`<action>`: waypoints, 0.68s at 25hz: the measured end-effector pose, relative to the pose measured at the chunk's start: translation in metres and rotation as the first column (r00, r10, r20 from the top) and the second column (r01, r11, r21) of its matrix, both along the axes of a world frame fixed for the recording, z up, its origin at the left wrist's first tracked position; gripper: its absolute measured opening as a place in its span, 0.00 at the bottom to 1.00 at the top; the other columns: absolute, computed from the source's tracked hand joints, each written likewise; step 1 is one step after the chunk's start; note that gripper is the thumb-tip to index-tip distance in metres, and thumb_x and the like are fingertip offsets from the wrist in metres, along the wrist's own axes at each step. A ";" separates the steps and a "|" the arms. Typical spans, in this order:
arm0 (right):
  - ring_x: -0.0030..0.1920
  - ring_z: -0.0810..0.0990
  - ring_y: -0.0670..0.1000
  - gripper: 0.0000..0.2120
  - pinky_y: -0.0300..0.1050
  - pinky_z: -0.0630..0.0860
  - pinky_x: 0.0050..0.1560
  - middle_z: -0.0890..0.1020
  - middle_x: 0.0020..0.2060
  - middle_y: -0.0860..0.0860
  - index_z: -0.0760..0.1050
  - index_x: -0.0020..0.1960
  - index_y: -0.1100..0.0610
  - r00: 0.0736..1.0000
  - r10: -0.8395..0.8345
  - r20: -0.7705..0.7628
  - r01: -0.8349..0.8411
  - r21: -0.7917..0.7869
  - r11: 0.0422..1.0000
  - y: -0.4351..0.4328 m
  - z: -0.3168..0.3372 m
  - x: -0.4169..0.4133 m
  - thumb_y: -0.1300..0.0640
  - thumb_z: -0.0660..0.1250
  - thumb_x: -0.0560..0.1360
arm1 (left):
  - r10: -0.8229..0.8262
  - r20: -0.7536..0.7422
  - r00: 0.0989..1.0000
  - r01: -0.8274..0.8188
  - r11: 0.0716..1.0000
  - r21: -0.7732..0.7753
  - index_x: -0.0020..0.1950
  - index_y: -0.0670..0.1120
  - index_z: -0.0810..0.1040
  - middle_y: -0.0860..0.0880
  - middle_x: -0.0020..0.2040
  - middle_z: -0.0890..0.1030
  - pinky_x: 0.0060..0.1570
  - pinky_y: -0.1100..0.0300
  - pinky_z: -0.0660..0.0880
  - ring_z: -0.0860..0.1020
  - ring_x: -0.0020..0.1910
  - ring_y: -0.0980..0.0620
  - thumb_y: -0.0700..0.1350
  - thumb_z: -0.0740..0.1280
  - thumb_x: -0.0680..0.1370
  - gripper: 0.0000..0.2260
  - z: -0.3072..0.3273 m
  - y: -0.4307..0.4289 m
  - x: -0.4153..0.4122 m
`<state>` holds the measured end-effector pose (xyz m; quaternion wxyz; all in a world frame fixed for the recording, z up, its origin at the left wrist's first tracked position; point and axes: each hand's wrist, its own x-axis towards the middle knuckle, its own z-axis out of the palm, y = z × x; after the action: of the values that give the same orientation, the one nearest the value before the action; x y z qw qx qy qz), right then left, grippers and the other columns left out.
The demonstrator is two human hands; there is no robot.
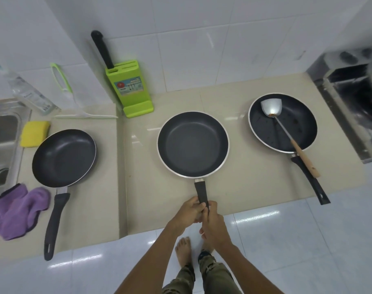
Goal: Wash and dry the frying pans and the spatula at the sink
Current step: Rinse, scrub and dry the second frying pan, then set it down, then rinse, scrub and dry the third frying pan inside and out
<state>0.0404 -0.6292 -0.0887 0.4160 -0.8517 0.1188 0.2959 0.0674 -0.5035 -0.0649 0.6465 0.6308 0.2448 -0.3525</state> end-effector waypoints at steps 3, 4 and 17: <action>0.40 0.84 0.49 0.13 0.45 0.85 0.44 0.83 0.46 0.51 0.69 0.64 0.53 0.996 0.080 0.039 -0.080 -0.010 0.997 -0.009 0.011 0.006 0.47 0.54 0.86 | -0.273 0.074 0.959 0.229 0.903 0.364 0.62 0.47 0.76 0.47 0.58 0.83 0.54 0.55 0.78 0.80 0.49 0.53 0.56 0.58 0.85 0.15 0.000 -0.001 -0.005; 0.44 0.83 0.48 0.12 0.46 0.84 0.50 0.83 0.48 0.50 0.71 0.63 0.53 0.990 0.127 0.054 -0.126 -0.031 0.992 -0.017 0.017 0.010 0.48 0.55 0.86 | -0.419 0.063 0.906 0.308 0.754 0.580 0.61 0.48 0.75 0.48 0.57 0.82 0.52 0.55 0.77 0.81 0.50 0.51 0.59 0.57 0.85 0.17 -0.002 -0.002 -0.007; 0.47 0.80 0.51 0.06 0.44 0.76 0.48 0.82 0.48 0.51 0.79 0.56 0.57 0.813 -0.071 0.577 0.231 -0.209 0.950 -0.290 0.102 0.141 0.59 0.64 0.82 | -0.648 0.330 0.687 0.151 0.571 0.807 0.64 0.45 0.76 0.46 0.58 0.80 0.56 0.48 0.76 0.79 0.56 0.44 0.53 0.63 0.82 0.15 0.028 -0.209 0.117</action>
<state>0.1815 -0.9195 0.0137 0.3352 -0.9368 0.0980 -0.0216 0.1843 -0.7121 -0.0370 0.2783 0.9481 -0.0125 -0.1532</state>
